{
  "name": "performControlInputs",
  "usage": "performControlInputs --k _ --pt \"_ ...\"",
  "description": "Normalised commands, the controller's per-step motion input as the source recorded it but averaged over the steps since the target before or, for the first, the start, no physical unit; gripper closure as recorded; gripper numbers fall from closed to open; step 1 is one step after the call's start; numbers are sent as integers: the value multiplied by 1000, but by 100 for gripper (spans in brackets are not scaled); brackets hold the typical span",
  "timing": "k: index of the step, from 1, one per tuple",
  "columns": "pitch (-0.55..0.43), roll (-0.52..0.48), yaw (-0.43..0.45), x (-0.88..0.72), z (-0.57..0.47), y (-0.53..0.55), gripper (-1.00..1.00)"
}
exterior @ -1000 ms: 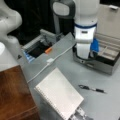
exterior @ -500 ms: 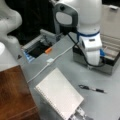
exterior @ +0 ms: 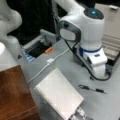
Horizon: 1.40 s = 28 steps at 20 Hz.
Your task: Open the box. Pick up the pen. Place the pen in the box. Pick up the book. Place the book on the shelf.
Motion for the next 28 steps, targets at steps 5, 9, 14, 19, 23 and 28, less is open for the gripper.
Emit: performControlInputs --k 5,9,14,19,23,28 --pt "183 -106 173 333 -22 -33 -100" --pt "121 -108 85 388 -130 8 -100" --pt "115 -117 32 351 -147 12 -100" --pt "67 -139 -19 280 -91 27 -100" --pt "31 -115 -5 286 -76 -2 -100" --pt "29 -122 -28 325 -144 -45 -100"
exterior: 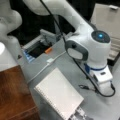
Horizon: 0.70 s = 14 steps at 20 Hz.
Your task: Open the box. Pick up the pen. Place the pen in the box. Pick up the book. Place the book on the shelf.
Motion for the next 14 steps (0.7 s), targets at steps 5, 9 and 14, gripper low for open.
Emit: performControlInputs --k 5,9,14 --pt "56 -84 -50 268 -70 -2 -100" --pt "72 -61 -69 255 9 60 -100" --pt "50 -51 -98 265 -11 145 -100"
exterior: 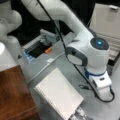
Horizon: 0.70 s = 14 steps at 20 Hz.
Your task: Open the box. Pick up the pen. Place the pen in the box. Pick up the book. Place the book on the shelf.
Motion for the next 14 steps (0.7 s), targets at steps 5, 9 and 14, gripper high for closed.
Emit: performControlInputs --k 5,9,14 --pt "73 -24 -96 282 -40 177 -100" --pt "88 -11 -93 266 -10 151 -100" --pt "80 -9 -78 262 29 114 -100"
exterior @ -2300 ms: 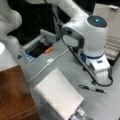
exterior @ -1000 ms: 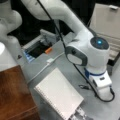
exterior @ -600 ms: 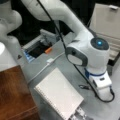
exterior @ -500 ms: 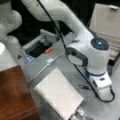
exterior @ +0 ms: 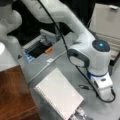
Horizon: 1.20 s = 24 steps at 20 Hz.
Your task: Open the box. Pick up the pen. Place the pen in the box. Pick up the book. Place the book on the shelf.
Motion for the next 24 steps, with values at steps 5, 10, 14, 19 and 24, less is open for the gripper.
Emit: performControlInputs --k 5,10,14,19,24 --pt "66 -8 -69 259 20 103 100" --pt "49 -22 -68 230 19 105 100" --pt "47 -23 -63 204 15 89 100" --pt "72 -5 -56 178 1 81 100" --pt "84 7 -53 159 -1 82 100"
